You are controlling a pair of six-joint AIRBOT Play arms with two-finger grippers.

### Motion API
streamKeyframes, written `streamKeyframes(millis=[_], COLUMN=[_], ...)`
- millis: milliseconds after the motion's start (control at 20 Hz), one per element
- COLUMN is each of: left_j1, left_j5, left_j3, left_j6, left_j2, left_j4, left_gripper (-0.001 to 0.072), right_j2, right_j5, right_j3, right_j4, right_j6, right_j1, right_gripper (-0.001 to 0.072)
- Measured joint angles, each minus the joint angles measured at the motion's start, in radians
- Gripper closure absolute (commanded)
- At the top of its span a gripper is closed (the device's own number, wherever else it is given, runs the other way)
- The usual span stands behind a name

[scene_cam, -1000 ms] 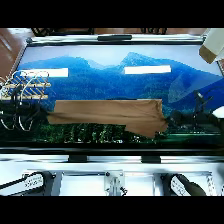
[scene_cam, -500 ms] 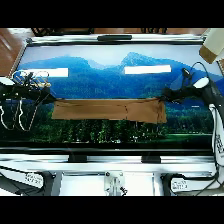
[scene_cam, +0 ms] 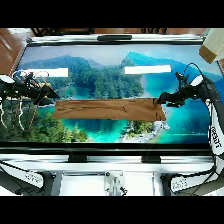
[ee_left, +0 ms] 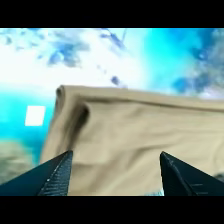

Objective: Fold the shirts.

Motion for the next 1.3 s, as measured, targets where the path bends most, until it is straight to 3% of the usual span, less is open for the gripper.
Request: streamKeyframes(millis=[200, 500, 550, 600, 650, 800, 850, 900, 950, 1000, 1300], left_j1=[-0.007, -0.08, -0.101, -0.121, -0.145, -0.228, -0.261, -0.292, -0.33, -0.369, -0.592], left_j5=[-0.037, -0.056, -0.058, -0.058, -0.057, -0.036, -0.021, 0.001, 0.026, 0.049, 0.188], left_j3=[0.018, 0.023, 0.023, 0.023, 0.024, 0.024, 0.023, 0.023, 0.024, 0.024, 0.024], left_j6=[0.001, 0.02, 0.029, 0.038, 0.047, 0.065, 0.067, 0.068, 0.071, 0.073, 0.068], left_j2=[0.046, 0.108, 0.112, 0.116, 0.119, 0.121, 0.119, 0.115, 0.109, 0.1, 0.021], left_j4=[-0.001, -0.005, -0.009, -0.012, -0.021, -0.033, -0.033, -0.033, -0.037, -0.04, -0.042], left_gripper=[0.0113, 0.0113, 0.0113, 0.0113, 0.0113, 0.012, 0.0243, 0.0469, 0.0622, 0.0666, 0.0667], right_j2=[-0.034, -0.123, -0.134, -0.143, -0.15, -0.135, -0.113, -0.084, -0.048, -0.008, 0.277], right_j5=[0.05, 0.077, 0.079, 0.079, 0.076, 0.077, 0.084, 0.1, 0.105, 0.123, 0.246], right_j3=[0.003, 0.007, 0.007, 0.006, 0.004, 0.001, 0.001, 0.003, 0.003, 0.003, 0.004], right_j4=[0.019, 0.138, 0.154, 0.153, 0.141, 0.134, 0.121, 0.132, 0.137, 0.137, 0.147], right_j6=[-0.03, -0.029, -0.023, -0.021, -0.019, 0.005, 0.011, 0.019, 0.034, 0.052, 0.16], right_j1=[-0.015, 0.015, 0.029, 0.042, 0.056, 0.09, 0.099, 0.101, 0.105, 0.108, 0.113], right_gripper=[0.0028, 0.0043, 0.022, 0.0541, 0.065, 0.0654, 0.0655, 0.0654, 0.0654, 0.0654, 0.0654])
